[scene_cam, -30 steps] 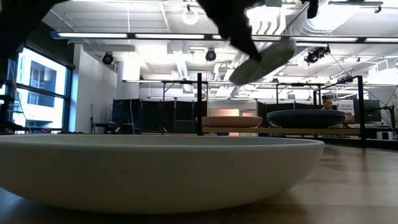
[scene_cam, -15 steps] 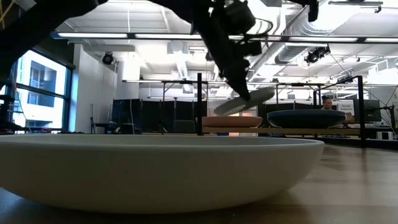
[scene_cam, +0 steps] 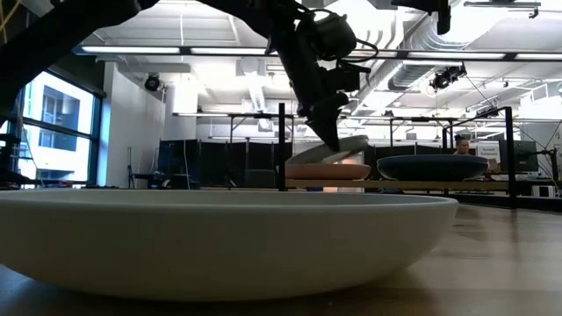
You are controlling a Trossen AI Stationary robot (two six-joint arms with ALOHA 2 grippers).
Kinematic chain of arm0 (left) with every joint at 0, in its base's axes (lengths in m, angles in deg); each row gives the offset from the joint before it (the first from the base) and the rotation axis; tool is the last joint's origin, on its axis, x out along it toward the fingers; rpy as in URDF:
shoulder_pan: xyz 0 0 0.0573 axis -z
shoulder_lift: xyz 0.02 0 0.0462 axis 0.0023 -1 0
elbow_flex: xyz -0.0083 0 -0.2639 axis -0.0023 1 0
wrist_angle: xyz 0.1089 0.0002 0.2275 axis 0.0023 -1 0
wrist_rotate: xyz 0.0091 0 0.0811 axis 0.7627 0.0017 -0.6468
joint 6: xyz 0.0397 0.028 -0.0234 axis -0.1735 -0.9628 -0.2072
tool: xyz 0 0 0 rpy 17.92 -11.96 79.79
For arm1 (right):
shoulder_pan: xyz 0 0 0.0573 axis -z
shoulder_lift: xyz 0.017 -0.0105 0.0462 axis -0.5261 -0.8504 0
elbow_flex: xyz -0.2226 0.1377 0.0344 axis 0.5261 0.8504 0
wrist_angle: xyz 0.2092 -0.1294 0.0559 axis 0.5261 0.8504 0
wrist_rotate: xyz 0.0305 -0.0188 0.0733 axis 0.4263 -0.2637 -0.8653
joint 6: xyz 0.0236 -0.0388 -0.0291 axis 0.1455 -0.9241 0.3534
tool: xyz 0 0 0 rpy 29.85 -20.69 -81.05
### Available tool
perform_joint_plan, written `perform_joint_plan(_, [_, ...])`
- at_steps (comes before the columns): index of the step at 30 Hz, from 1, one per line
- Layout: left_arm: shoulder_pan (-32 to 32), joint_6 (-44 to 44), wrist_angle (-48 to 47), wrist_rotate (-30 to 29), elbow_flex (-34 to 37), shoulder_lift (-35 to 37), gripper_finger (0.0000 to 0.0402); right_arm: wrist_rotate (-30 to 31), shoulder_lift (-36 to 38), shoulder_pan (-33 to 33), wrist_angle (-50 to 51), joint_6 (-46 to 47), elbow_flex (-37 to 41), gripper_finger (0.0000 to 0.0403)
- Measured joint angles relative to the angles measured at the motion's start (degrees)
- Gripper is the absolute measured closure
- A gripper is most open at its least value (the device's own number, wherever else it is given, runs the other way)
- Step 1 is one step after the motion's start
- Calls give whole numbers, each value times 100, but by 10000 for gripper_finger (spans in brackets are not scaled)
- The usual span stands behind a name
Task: Place and stack plates onto a shelf
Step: Stack the light green plate on top of the white plate on the shelf, then stack the gray plate on top of the blue plate on the shelf
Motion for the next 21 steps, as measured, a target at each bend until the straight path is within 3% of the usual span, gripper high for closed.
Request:
perform_joint_plan(9, [13,-98,2,25,0,1,361,2,0,0,0,-42,0,263])
perform_joint_plan(21, [24,230,-174,176,-237,369,270,15,0,0,0,-85,0,263])
